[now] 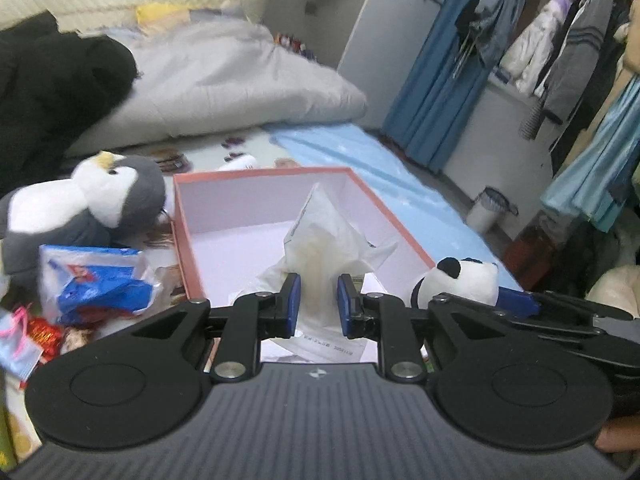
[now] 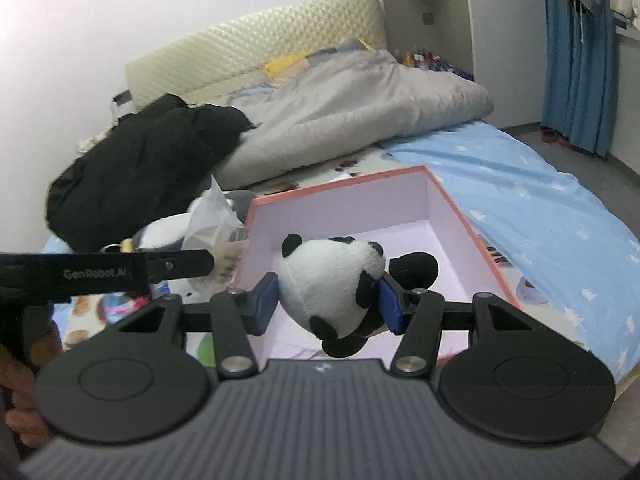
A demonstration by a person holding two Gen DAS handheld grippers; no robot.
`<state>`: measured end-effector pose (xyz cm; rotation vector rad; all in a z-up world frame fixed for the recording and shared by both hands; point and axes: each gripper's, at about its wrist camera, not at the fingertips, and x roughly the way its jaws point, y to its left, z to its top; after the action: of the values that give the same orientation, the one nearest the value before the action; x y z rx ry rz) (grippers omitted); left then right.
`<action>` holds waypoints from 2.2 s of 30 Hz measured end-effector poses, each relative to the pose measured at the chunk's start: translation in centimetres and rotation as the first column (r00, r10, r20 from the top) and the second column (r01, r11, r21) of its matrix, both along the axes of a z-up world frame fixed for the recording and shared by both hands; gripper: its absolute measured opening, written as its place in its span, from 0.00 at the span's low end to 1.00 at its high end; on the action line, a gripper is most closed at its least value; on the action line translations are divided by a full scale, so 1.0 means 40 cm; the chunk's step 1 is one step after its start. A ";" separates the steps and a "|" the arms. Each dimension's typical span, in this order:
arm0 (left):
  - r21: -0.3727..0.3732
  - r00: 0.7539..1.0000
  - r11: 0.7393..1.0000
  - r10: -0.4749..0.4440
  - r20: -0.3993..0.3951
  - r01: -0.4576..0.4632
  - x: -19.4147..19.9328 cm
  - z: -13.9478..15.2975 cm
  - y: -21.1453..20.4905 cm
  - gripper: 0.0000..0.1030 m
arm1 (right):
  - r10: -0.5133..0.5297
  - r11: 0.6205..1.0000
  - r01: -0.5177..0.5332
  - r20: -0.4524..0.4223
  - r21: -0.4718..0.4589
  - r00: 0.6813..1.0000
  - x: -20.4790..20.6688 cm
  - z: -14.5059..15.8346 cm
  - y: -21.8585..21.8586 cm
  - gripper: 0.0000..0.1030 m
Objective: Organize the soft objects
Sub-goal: 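Carry the plastic bag in left tool while right tool carries the panda over the box, then open left tool to drop the bag while right tool drops the panda in the box, then withdraw both tools from the box toward the pile of items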
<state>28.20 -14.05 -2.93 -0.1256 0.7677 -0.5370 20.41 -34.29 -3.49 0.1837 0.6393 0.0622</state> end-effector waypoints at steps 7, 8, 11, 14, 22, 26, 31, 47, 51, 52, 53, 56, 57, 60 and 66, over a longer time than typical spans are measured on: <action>0.076 0.994 0.997 -0.012 -0.106 0.020 0.167 -0.051 -0.084 0.23 | 0.003 1.000 -0.005 -0.125 -0.016 0.992 0.151 -0.064 -0.045 0.55; 0.094 0.993 0.996 -0.001 -0.122 0.013 0.185 -0.063 -0.092 0.23 | -0.001 1.000 0.001 -0.149 -0.003 0.989 0.170 -0.078 -0.055 0.55; 0.117 0.979 0.993 0.022 -0.203 0.002 0.232 -0.103 -0.117 0.23 | -0.017 1.000 0.020 -0.207 0.013 0.978 0.212 -0.114 -0.078 0.55; 0.173 0.974 0.985 0.026 -0.223 0.013 0.253 -0.131 -0.143 0.23 | -0.015 1.000 0.018 -0.252 0.011 0.968 0.238 -0.140 -0.089 0.55; 0.227 0.964 0.973 0.029 -0.264 0.033 0.278 -0.164 -0.162 0.41 | -0.038 0.999 0.032 -0.298 -0.028 0.954 0.262 -0.161 -0.111 0.56; 0.223 0.969 0.975 0.035 -0.244 0.021 0.266 -0.160 -0.148 0.50 | -0.044 0.999 0.047 -0.293 0.002 0.955 0.255 -0.151 -0.134 0.70; 0.200 0.979 0.980 0.019 -0.203 0.022 0.227 -0.139 -0.124 0.50 | -0.034 0.999 0.037 -0.254 0.008 0.967 0.222 -0.124 -0.123 0.75; 0.171 0.997 0.985 -0.038 0.061 0.027 -0.018 0.037 0.000 0.50 | -0.010 1.000 0.010 -0.004 0.021 1.000 0.004 0.032 -0.036 0.75; 0.135 0.995 0.991 -0.024 0.101 0.010 -0.098 0.070 0.045 0.50 | 0.016 1.000 -0.016 0.063 -0.001 0.998 -0.067 0.064 -0.005 0.75; 0.132 0.994 0.991 -0.022 0.109 0.008 -0.119 0.074 0.055 0.50 | 0.023 1.000 -0.023 0.073 0.005 0.997 -0.082 0.067 0.002 0.75; 0.135 0.993 0.991 -0.020 0.119 0.003 -0.140 0.077 0.063 0.50 | 0.030 1.000 -0.030 0.080 0.003 0.996 -0.097 0.069 0.009 0.75; 0.122 0.991 0.992 0.014 0.136 -0.031 -0.201 0.072 0.091 0.50 | 0.044 0.999 -0.044 0.102 0.001 0.994 -0.142 0.069 0.033 0.75; 0.109 0.991 0.993 0.016 0.135 -0.031 -0.223 0.066 0.098 0.50 | 0.051 0.999 -0.051 0.114 -0.001 0.992 -0.156 0.066 0.042 0.75; 0.088 0.991 0.993 0.066 0.119 -0.076 -0.284 0.038 0.122 0.50 | 0.062 0.998 -0.059 0.134 -0.024 0.989 -0.193 0.044 0.069 0.75; 0.097 0.985 0.988 0.111 0.131 -0.124 -0.380 0.004 0.171 0.50 | 0.094 0.996 -0.094 0.130 -0.009 0.987 -0.259 0.014 0.101 0.75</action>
<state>12.99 -7.23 -2.77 -0.0391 0.6596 -0.3875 10.06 -30.25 -2.92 0.1455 0.5171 0.1632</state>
